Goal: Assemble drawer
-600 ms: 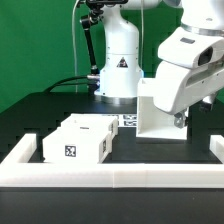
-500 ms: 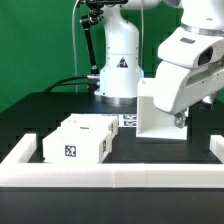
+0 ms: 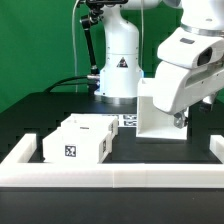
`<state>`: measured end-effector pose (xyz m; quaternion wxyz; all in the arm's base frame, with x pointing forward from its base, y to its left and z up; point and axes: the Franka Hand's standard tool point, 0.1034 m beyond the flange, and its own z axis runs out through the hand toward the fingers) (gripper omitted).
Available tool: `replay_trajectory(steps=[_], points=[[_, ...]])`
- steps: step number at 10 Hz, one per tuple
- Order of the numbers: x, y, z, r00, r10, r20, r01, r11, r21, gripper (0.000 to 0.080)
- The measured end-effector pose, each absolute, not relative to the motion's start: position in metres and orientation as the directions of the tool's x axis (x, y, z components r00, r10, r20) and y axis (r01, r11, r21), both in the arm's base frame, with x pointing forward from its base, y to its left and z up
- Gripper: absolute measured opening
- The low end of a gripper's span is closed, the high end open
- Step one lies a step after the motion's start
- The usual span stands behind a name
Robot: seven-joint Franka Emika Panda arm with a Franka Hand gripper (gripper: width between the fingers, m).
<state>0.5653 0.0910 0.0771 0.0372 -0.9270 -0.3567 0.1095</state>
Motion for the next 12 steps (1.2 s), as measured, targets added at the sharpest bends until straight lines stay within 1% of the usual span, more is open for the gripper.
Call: replay_trajectory(steps=[1,3,4,7,8,9,10,12], points=[[0.559,0.087,0.08,0.755,0.636,-0.157,0.625,-0.771,-0.12,0.0649],[0.535,0.083,0.086,0.849,0.512,-0.128,0.506,-0.859,-0.084,0.0649],[0.524,0.083,0.089,0.883,0.45,-0.133,0.443,-0.893,-0.079,0.0649],[0.525,0.085,0.088,0.948,0.283,-0.147,0.277,-0.959,-0.058,0.0649],[0.525,0.085,0.089,0.971,0.184,-0.149,0.179,-0.983,-0.048,0.0649],[0.523,0.085,0.096,0.989,0.031,-0.146,0.027,-0.999,-0.027,0.0649],[0.512,0.087,0.101,0.987,-0.062,-0.149,-0.064,-0.998,-0.007,0.0649],[0.49,0.091,0.119,0.986,-0.09,-0.138,-0.09,-0.996,0.009,0.0649]])
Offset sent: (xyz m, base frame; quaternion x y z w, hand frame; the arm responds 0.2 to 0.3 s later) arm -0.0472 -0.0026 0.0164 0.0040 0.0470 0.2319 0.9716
